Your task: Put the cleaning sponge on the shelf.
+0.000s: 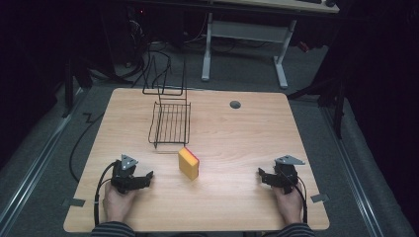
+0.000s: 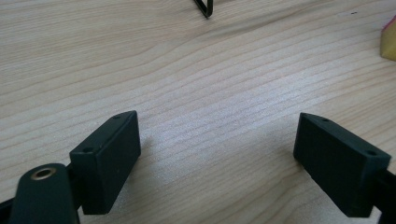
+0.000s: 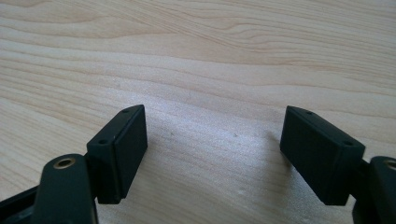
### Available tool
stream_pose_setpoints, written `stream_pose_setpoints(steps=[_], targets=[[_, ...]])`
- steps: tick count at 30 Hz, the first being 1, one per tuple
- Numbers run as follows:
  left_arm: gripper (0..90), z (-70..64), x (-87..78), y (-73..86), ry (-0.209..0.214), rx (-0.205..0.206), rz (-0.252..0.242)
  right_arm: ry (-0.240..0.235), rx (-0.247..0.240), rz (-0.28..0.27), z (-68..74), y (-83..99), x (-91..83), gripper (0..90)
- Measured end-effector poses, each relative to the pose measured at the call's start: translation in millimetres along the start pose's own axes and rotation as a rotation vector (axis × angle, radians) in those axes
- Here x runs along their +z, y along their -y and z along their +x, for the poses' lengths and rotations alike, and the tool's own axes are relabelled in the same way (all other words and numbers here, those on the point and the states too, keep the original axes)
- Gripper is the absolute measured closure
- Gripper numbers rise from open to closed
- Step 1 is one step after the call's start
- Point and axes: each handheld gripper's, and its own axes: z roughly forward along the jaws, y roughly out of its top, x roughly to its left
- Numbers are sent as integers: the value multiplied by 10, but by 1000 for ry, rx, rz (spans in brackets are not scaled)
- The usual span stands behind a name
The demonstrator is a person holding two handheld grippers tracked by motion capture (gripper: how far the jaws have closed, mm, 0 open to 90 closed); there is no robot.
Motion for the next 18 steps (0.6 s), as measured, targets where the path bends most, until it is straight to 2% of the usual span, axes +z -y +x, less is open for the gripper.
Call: stream_pose_setpoints(steps=[18], targets=[[150,-10,4,-6,-16,-13,0,0,0,0,0,0,0,234]])
